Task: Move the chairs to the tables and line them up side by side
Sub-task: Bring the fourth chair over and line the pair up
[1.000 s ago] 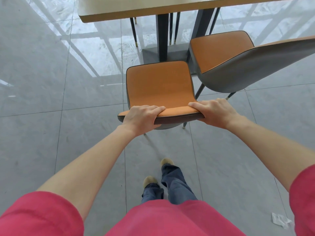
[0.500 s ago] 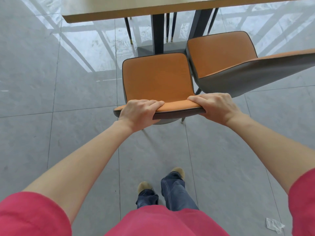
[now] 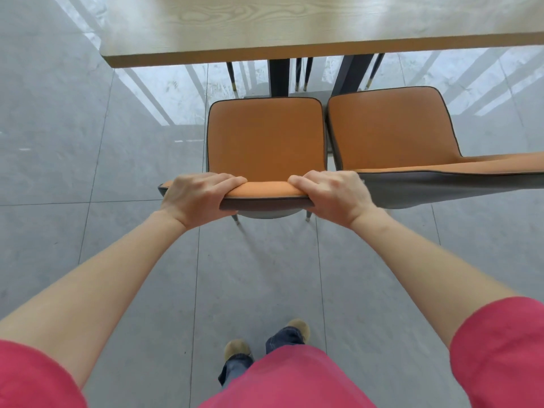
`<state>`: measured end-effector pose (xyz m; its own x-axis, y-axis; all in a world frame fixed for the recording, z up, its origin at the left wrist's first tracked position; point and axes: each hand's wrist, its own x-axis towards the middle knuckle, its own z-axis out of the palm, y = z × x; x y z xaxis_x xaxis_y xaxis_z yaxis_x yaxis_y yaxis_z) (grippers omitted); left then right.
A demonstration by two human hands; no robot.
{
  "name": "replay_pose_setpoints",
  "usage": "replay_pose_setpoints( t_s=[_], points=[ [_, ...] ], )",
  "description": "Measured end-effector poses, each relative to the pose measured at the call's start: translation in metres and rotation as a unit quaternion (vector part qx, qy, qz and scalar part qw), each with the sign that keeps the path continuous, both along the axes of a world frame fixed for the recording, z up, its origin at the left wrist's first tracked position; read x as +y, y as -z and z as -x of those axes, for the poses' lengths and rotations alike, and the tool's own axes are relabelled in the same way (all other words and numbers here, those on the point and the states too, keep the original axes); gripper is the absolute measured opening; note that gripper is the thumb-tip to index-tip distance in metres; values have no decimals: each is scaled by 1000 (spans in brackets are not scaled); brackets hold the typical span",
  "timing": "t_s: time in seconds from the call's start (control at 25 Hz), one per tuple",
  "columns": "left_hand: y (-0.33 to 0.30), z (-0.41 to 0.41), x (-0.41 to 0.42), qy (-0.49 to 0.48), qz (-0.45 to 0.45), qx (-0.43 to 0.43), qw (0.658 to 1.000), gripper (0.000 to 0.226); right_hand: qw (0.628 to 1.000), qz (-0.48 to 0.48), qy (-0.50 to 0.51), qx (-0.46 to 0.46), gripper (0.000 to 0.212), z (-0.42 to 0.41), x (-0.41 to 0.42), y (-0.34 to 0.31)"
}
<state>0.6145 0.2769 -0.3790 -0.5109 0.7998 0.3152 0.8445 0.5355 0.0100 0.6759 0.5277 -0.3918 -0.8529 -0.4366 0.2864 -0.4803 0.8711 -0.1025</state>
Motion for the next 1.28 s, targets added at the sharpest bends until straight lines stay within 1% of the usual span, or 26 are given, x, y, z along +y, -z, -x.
replay_pose_setpoints(
  t_s=[0.12, 0.28, 0.4, 0.52, 0.72, 0.88, 0.96, 1.04, 1.12, 1.2, 1.28],
  points=[
    [0, -4, -3, -12, 5, -9, 1000, 34, 1000, 6, 1, -1, 30, -1, -3, 4],
    [0, -6, 0, -28, 9, 2, 1000, 28, 1000, 5, -14, -9, 28, 1, -1, 3],
    [-1, -7, 0, -43, 11, -15, 999, 39, 1000, 2, -23, -19, 30, 2, -1, 3],
    [0, -10, 3, -42, 11, -31, 999, 42, 998, -6, -23, -59, 33, 1, 5, 0],
    [-5, -23, 9, -74, 15, -97, 992, 45, 990, -39, 0, -138, 42, -7, 12, -10],
    [-9, -26, 11, -95, 21, -151, 984, 41, 986, -74, -13, -149, 43, -6, 13, -16],
    [-11, -23, 11, -98, 47, -193, 975, 45, 982, -88, -15, -164, 42, -4, 12, -19],
    [-14, -19, 12, -100, 96, -255, 957, 52, 980, -100, -6, -173, 44, -2, 13, -20],
    [-19, -15, 15, -107, 137, -302, 937, 60, 978, -75, 0, -196, 50, -2, 16, -21],
    [-22, -13, 22, -119, 177, -325, 921, 69, 971, -45, -8, -233, 59, -3, 30, -23],
    [-25, -14, 38, -119, 214, -328, 913, 77, 968, -57, 6, -243, 70, -6, 56, -24]
  ],
)
